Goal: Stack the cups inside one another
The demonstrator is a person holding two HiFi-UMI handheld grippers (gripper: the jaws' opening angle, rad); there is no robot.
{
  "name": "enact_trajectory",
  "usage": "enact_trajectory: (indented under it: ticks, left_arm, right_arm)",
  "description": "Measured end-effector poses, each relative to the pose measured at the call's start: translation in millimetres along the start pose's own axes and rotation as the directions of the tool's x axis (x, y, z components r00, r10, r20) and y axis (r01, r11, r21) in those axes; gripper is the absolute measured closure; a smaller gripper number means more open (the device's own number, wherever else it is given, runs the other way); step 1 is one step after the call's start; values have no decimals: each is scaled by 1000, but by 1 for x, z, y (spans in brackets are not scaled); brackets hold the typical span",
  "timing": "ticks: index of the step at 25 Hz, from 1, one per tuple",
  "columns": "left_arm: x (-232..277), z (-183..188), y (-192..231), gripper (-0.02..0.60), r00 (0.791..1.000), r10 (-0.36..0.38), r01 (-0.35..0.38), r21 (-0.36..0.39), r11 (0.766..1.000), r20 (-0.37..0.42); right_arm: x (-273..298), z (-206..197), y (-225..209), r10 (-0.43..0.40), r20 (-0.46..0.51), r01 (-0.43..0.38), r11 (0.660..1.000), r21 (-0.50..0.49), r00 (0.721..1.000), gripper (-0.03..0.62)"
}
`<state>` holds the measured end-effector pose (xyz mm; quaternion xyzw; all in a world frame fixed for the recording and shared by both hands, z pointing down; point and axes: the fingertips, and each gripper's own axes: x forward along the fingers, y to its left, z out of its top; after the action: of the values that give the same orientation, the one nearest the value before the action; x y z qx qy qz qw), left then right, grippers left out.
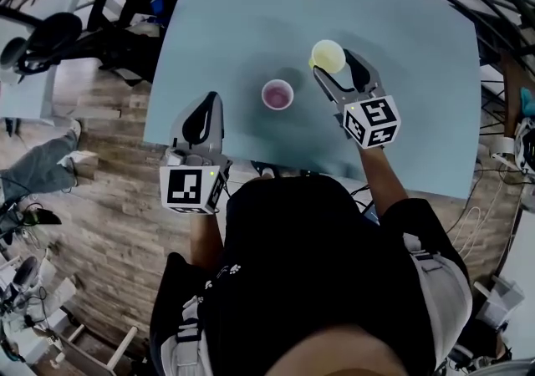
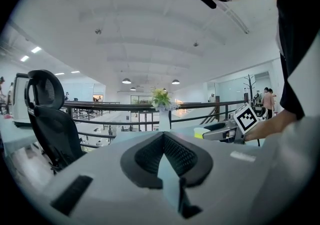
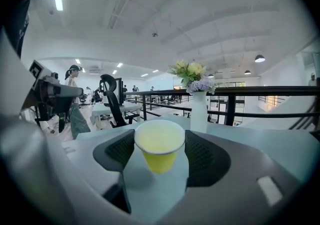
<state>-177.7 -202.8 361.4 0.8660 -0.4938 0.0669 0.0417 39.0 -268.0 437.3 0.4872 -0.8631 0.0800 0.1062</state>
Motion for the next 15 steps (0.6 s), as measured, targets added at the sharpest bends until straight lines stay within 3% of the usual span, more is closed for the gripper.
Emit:
enact_trajectory:
  ticks: [15]
  left_arm:
    - [-3,-10,10,595,1000,10,-10,-30,999,-4]
  right_arm:
    - [-4,23,76,186,27,-187,982,23,982,267]
